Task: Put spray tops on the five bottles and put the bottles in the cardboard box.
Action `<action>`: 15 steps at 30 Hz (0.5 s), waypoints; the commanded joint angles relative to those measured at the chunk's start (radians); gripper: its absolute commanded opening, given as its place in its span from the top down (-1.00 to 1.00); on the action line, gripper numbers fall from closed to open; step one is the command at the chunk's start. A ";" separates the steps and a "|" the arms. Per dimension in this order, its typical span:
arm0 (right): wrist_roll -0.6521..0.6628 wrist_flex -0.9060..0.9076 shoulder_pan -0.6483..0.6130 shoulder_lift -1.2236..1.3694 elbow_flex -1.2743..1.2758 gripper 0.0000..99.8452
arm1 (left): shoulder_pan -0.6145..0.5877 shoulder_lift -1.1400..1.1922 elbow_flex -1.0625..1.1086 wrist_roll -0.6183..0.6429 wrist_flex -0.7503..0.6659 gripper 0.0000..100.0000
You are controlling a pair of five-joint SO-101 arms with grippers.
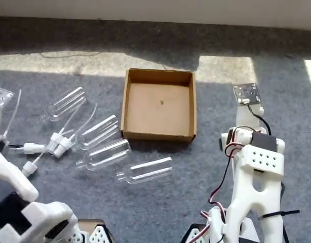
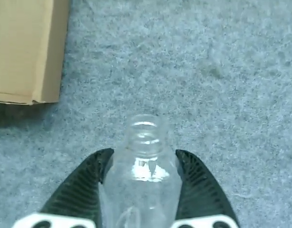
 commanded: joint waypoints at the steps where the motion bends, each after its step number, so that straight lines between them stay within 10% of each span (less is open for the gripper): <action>1: 0.011 0.004 -0.001 -0.031 -0.008 0.99 | 0.090 0.143 -0.162 0.219 -0.018 0.98; 15: 0.009 0.005 -0.001 -0.031 -0.008 0.99 | 0.188 0.656 -0.624 0.922 0.025 0.68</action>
